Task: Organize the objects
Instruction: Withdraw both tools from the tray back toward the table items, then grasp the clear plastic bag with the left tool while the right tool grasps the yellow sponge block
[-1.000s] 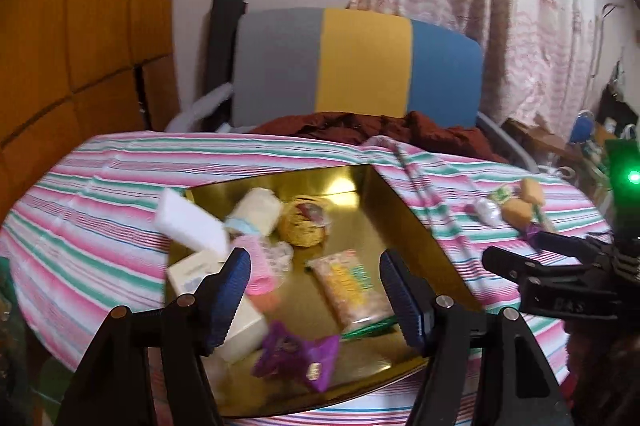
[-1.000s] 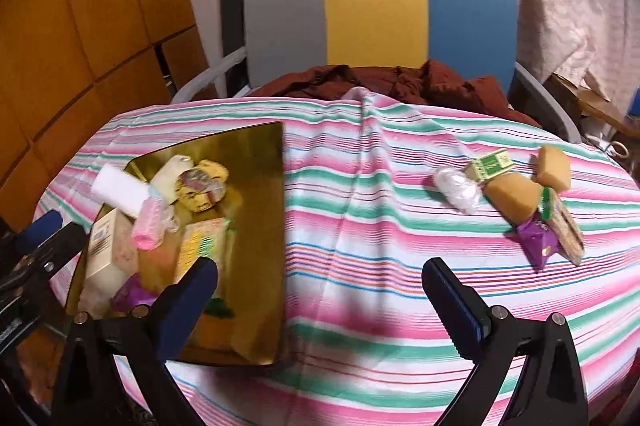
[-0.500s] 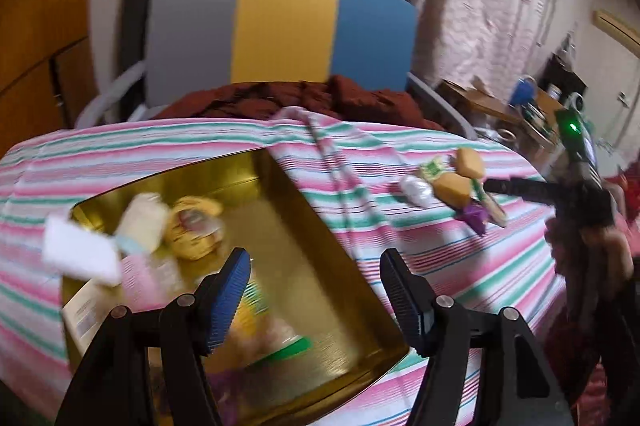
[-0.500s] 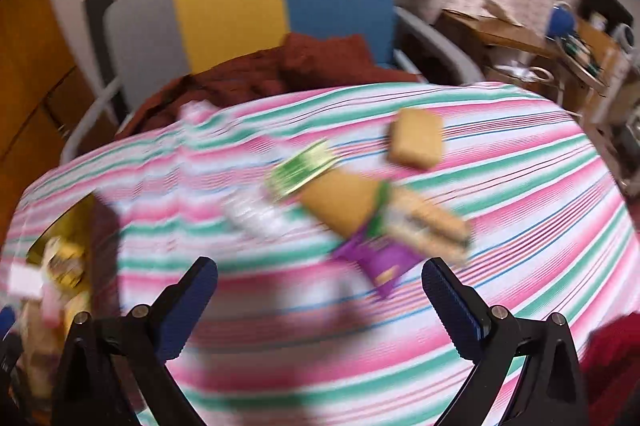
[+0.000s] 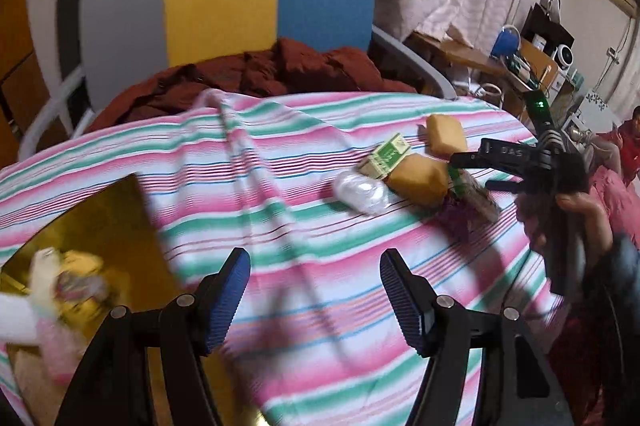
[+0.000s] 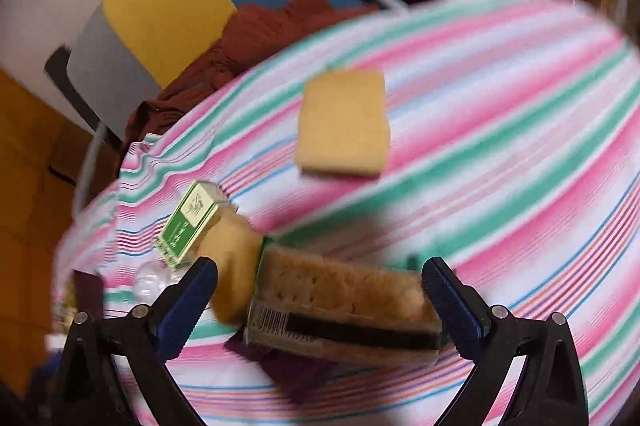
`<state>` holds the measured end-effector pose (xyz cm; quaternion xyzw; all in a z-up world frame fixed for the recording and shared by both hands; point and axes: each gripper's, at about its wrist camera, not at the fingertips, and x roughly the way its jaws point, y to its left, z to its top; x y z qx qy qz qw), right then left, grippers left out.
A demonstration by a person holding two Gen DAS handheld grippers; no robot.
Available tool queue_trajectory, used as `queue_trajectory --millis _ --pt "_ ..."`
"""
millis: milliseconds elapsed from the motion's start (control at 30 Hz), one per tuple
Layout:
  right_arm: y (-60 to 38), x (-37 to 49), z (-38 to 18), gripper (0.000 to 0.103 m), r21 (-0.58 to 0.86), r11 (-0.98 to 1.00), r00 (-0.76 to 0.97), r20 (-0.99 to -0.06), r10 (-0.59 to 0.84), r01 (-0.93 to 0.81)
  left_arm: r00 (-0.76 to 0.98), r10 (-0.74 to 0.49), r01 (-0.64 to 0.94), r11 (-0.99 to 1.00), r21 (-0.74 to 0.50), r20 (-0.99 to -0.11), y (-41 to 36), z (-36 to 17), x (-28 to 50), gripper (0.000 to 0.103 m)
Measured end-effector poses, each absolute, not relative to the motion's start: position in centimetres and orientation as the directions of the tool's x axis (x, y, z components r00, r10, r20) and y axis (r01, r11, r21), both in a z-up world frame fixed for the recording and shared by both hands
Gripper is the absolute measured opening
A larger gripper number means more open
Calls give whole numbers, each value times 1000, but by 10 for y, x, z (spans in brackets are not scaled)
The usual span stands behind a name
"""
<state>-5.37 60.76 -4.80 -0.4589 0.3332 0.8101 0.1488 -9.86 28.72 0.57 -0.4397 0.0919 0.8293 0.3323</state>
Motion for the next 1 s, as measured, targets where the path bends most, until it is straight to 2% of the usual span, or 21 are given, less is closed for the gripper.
queue_trajectory --millis 167,367,567,633,667,700,1000 --pt "599 -52 -52 103 423 -714 -471 -870 -147 -557 -334 460 -599 -778 -192 -822 338 -19 -132 68" --pt "595 -46 -52 103 528 -638 -488 -833 -261 -560 -313 425 -517 -826 -222 -849 370 -47 -166 67" --pt "604 -37 -51 103 553 -586 -522 -817 -243 -593 -270 420 -482 -838 -256 -866 392 -70 -183 66" --pt "607 -38 -48 103 544 -590 -527 -820 -224 -596 -275 410 -509 -829 -230 -870 401 -78 -181 62" --pt "608 -37 -47 103 542 -592 -532 -820 -214 -597 -299 408 -527 -824 -207 -863 402 -77 -176 54" --pt "609 -38 -46 103 545 -593 -536 -817 -214 -593 -306 412 -554 -810 -192 -858 403 -78 -170 51" --pt "609 -50 -52 103 514 -656 -498 -835 -235 -553 -270 416 -601 -777 -185 -868 382 -73 -132 47"
